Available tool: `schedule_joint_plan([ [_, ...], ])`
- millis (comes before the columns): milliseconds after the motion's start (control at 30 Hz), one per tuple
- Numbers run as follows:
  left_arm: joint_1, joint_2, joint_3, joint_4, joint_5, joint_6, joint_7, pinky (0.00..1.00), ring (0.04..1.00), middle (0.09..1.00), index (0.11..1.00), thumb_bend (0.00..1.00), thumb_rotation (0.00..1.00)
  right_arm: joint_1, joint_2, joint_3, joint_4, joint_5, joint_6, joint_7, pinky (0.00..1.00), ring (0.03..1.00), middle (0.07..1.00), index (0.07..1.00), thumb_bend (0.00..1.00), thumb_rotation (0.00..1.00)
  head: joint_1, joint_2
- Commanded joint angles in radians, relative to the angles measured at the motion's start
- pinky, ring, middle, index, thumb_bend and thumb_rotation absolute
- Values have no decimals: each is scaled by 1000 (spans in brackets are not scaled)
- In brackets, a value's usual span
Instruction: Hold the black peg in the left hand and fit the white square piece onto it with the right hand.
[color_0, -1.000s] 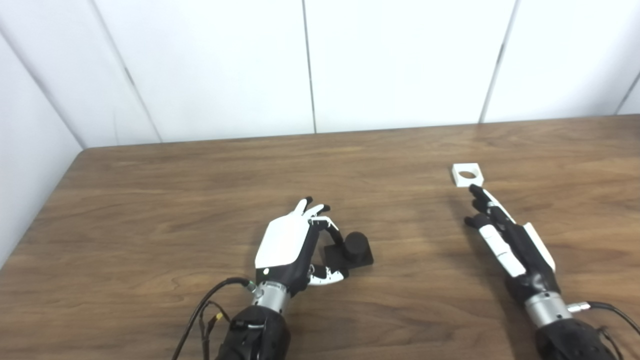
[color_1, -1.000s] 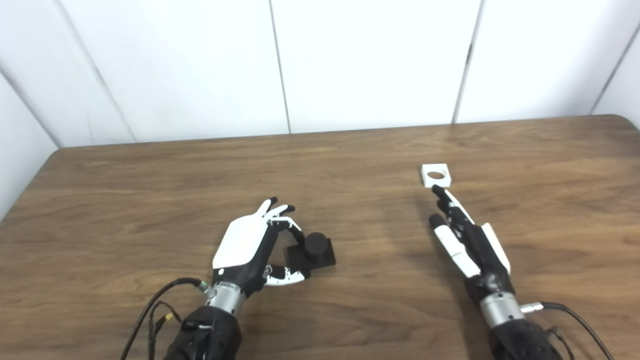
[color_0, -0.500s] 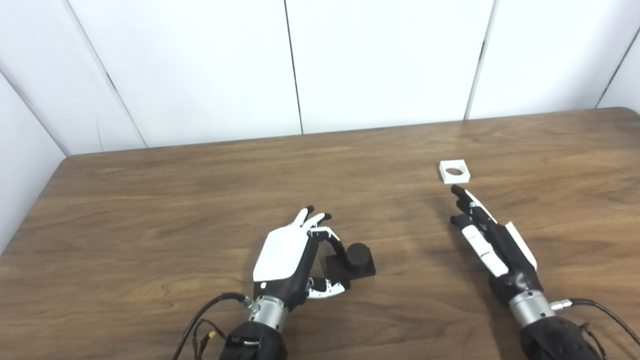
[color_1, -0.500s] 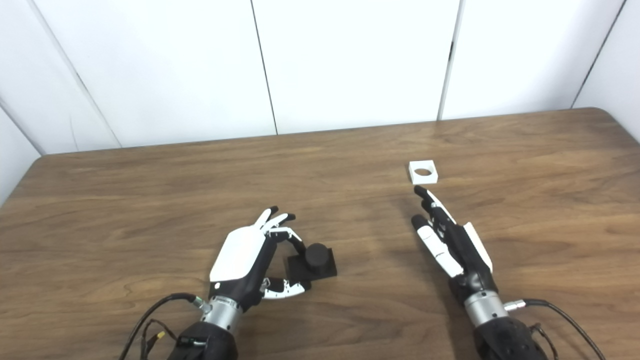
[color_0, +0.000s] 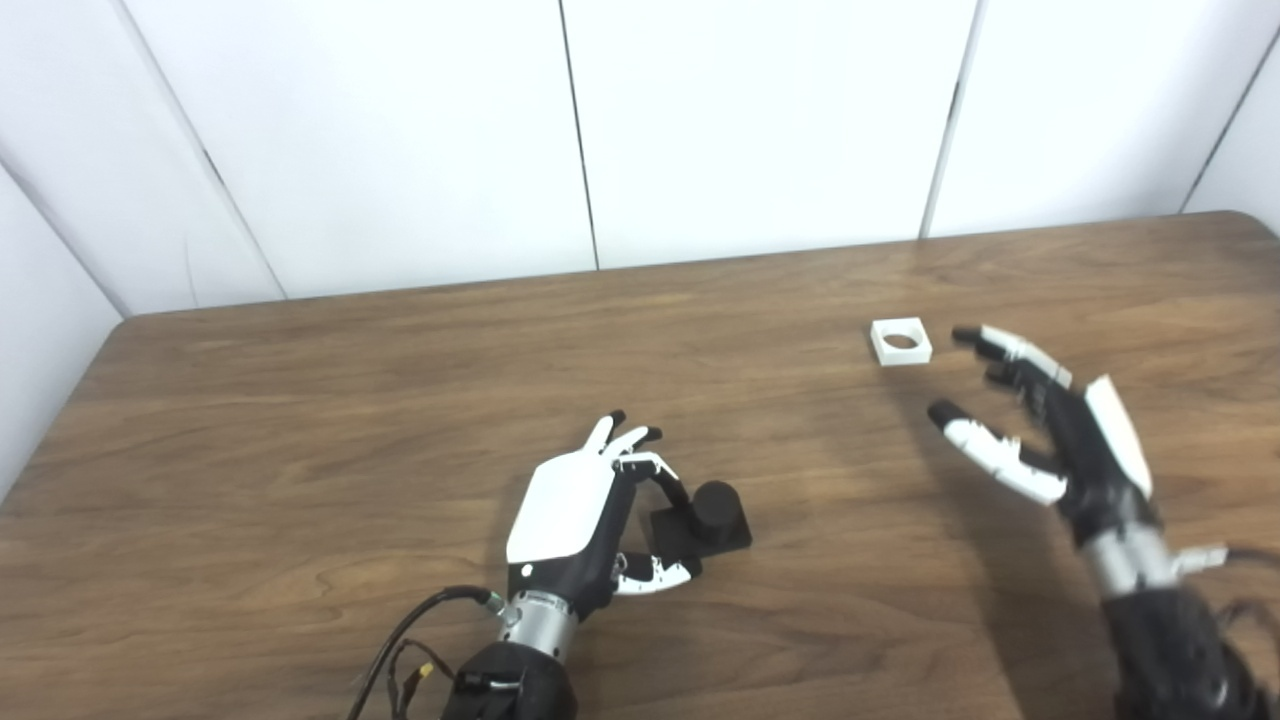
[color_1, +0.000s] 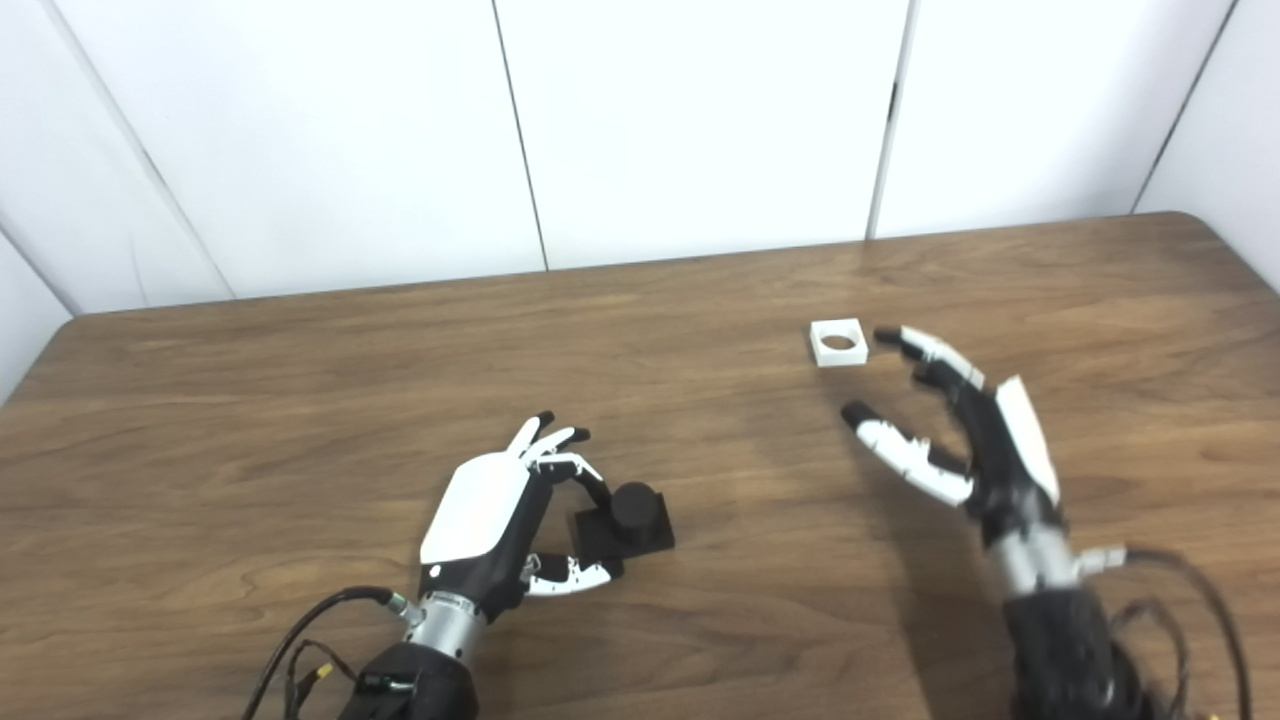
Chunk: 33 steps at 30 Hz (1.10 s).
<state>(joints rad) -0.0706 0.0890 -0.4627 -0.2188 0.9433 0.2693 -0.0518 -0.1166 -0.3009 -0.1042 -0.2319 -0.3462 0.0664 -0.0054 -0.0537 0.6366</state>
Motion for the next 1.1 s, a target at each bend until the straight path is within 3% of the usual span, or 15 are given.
schedule_joint_plan([
  [0,-5,-5,2,16,15,-3,2,864,988,891,490,507,73,-60,-23,8,-14,-36,9,1,774,863,873,757,752,354,0,1],
  [100,-5,-6,5,17,17,-3,0,867,990,892,490,507,73,-106,-51,24,16,-74,40,11,794,875,884,752,784,357,2,4],
  [300,-5,-9,10,19,21,-3,0,874,993,894,490,508,72,-175,-87,43,96,-103,67,21,821,903,901,735,828,261,2,6],
  [633,0,-14,12,17,21,-5,0,873,991,887,490,508,72,-285,-183,104,280,-119,16,59,942,997,955,717,931,236,2,4],
  [867,3,-21,13,8,28,2,-8,889,991,888,490,508,72,-354,-224,139,353,-114,10,99,948,1000,952,697,983,250,5,5],
  [1067,3,-23,13,7,34,1,-8,889,990,888,490,508,72,-413,-252,167,397,-122,24,146,953,1000,948,708,963,247,5,5],
])
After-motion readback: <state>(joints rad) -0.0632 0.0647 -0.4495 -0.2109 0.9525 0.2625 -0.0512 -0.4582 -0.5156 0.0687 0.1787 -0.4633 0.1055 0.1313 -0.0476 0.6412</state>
